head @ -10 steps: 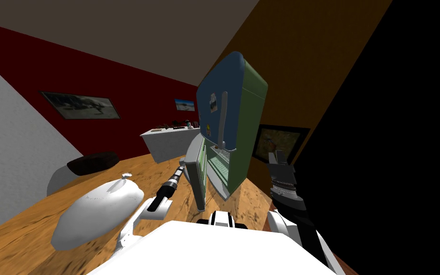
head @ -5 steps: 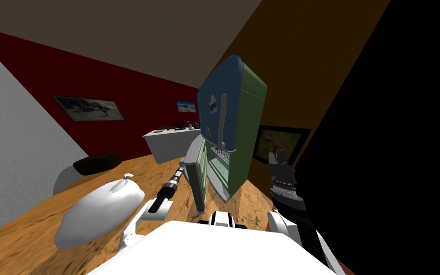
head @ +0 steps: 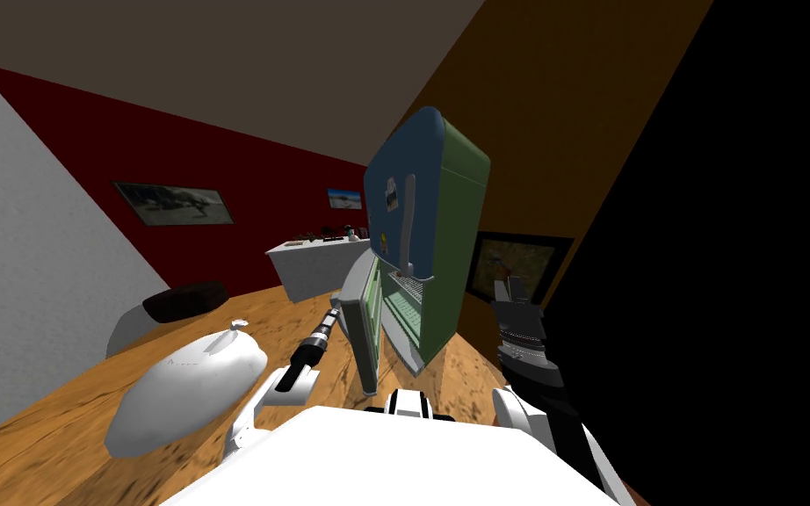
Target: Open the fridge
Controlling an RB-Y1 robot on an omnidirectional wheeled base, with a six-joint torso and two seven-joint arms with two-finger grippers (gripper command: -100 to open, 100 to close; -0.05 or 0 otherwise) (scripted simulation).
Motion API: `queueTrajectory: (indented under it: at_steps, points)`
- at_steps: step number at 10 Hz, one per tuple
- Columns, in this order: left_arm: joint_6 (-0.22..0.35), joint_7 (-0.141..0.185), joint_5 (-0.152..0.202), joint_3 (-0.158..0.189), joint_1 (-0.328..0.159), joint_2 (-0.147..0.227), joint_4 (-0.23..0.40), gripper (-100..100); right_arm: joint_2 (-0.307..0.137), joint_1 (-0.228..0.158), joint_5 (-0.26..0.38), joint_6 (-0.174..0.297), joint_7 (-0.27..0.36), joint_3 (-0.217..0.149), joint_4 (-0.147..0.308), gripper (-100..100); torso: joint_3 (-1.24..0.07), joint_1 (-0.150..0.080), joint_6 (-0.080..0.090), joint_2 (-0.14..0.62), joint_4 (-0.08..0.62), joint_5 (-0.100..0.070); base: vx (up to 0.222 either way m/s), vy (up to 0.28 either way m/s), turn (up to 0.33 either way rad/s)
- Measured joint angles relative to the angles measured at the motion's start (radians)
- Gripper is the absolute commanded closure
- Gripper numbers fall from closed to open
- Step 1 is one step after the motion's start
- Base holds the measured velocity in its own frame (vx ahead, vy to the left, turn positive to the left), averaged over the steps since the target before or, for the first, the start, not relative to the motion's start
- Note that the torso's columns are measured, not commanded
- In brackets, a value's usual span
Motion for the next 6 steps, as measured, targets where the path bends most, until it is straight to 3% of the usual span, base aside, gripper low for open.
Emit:
queueTrajectory:
  at_steps: [6]
  points:
    - [-0.074,-0.009,-0.012,0.019,-0.024,-0.016,0.081,-100,0.0,0.0,0.0,0.0,0.0,0.0,0.0,0,-0.003,0.005,0.0,-0.006,-0.006,0.005,0.018,-0.018,0.029]
